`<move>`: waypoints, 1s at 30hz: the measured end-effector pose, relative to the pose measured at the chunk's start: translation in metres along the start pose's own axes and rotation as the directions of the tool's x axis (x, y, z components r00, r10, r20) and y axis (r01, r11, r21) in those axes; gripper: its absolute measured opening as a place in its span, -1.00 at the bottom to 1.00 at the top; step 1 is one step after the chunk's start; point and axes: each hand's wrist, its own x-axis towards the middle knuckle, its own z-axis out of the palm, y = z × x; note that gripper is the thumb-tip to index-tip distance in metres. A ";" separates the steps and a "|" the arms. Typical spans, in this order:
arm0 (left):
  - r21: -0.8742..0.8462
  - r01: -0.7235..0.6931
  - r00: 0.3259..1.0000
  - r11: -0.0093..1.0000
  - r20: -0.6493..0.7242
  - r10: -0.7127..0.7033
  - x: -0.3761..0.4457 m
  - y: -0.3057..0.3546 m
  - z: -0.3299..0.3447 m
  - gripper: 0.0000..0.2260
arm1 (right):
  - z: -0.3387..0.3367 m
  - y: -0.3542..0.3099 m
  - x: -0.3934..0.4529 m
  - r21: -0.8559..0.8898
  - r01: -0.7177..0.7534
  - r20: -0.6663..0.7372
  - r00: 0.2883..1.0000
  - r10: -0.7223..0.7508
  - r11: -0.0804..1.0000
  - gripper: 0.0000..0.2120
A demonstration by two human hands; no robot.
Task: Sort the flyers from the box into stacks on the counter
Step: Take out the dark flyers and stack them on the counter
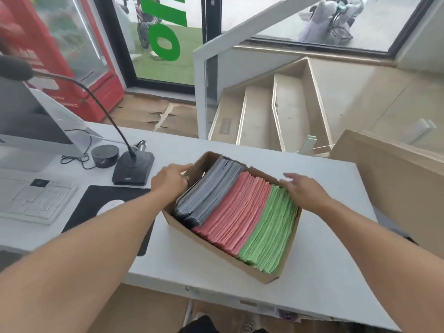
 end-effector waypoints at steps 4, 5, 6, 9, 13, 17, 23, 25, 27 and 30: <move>0.066 0.006 0.999 0.998 0.045 -0.009 0.019 0.016 0.000 -0.69 | -0.002 -0.013 -0.003 -0.296 0.139 0.187 0.979 -0.085 0.945 -0.44; 0.072 0.010 0.998 0.997 0.065 -0.015 0.026 0.022 -0.002 -0.71 | -0.004 -0.016 -0.004 -0.285 0.167 0.284 0.955 -0.083 0.944 -0.42; 0.074 0.019 0.996 0.997 0.089 -0.025 0.033 0.029 -0.004 -0.72 | -0.005 -0.019 -0.008 -0.231 0.172 0.398 0.915 -0.068 0.958 -0.42; 0.092 0.035 0.995 0.995 0.092 -0.043 0.052 0.052 -0.008 -0.71 | 0.002 -0.029 -0.028 0.049 0.028 0.663 0.747 -0.053 0.998 -0.42; 0.172 0.058 0.998 0.983 -0.007 -0.058 0.055 0.065 -0.002 -0.66 | 0.014 -0.043 -0.047 0.192 -0.112 0.797 0.598 -0.089 0.975 -0.38; 0.027 0.048 0.997 0.998 0.054 -0.050 0.065 0.056 -0.007 -0.54 | 0.024 -0.061 -0.052 0.150 -0.117 0.840 0.539 -0.064 0.982 -0.39; -0.296 -0.013 1.000 0.955 0.002 0.014 0.071 0.034 -0.049 -0.72 | 0.033 -0.077 -0.050 0.060 -0.034 0.884 0.465 -0.037 0.998 -0.42; -0.356 -0.023 0.996 0.934 -0.089 -0.009 0.062 0.021 -0.053 -0.75 | 0.032 -0.081 -0.053 0.074 -0.014 0.896 0.440 -0.061 0.997 -0.48; -0.414 -0.028 0.993 0.910 -0.117 -0.023 0.044 0.015 -0.047 -0.69 | 0.025 -0.085 -0.055 0.052 0.065 0.910 0.407 -0.074 0.997 -0.52; -0.497 -0.033 0.993 0.867 -0.112 -0.026 0.015 0.015 -0.031 -0.59 | -0.005 -0.094 -0.042 -0.120 0.220 0.860 0.510 -0.009 0.968 -0.49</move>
